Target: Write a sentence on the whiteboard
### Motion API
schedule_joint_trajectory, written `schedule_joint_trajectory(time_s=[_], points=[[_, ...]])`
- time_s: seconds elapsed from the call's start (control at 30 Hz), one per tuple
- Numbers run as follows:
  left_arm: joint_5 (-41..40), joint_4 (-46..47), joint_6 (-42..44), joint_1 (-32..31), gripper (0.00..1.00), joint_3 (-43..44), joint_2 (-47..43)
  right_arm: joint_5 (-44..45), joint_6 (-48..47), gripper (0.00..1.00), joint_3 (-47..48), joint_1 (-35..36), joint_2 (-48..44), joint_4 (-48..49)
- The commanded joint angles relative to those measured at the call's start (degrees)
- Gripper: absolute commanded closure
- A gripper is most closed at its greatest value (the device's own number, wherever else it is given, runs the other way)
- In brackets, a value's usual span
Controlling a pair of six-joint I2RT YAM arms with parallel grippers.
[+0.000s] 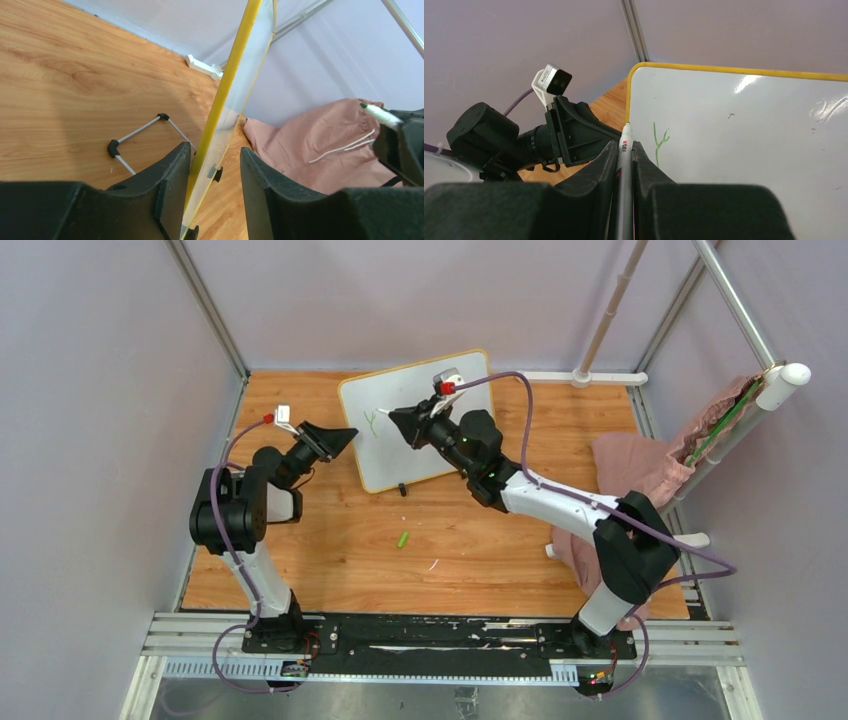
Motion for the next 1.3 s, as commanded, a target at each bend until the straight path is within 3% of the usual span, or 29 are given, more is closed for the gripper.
schedule_joint_trajectory(time_s=[0.0,0.5,0.93,1.27], points=[[-1.67,3.39,3.22,-0.21,0.53,-3.15,-2.87,-0.57,-1.38,1.0,-2.37,-0.41,-1.77,-0.26],[-5.17,3.39,11.83,-0.79,0.51,-7.84,-3.18,-3.19,-4.12,1.0,-1.41,-2.26,2.14,0.98],[-5.32,3.4,16.5,-2.05,0.57,-8.39,-0.34,-5.11,-3.32,1.0,0.38,-2.23,2.99,0.22],[-5.02,3.43,17.17,-2.53,0.71,-8.57,0.5,-5.31,-3.66,1.0,0.09,-2.26,2.77,0.07]])
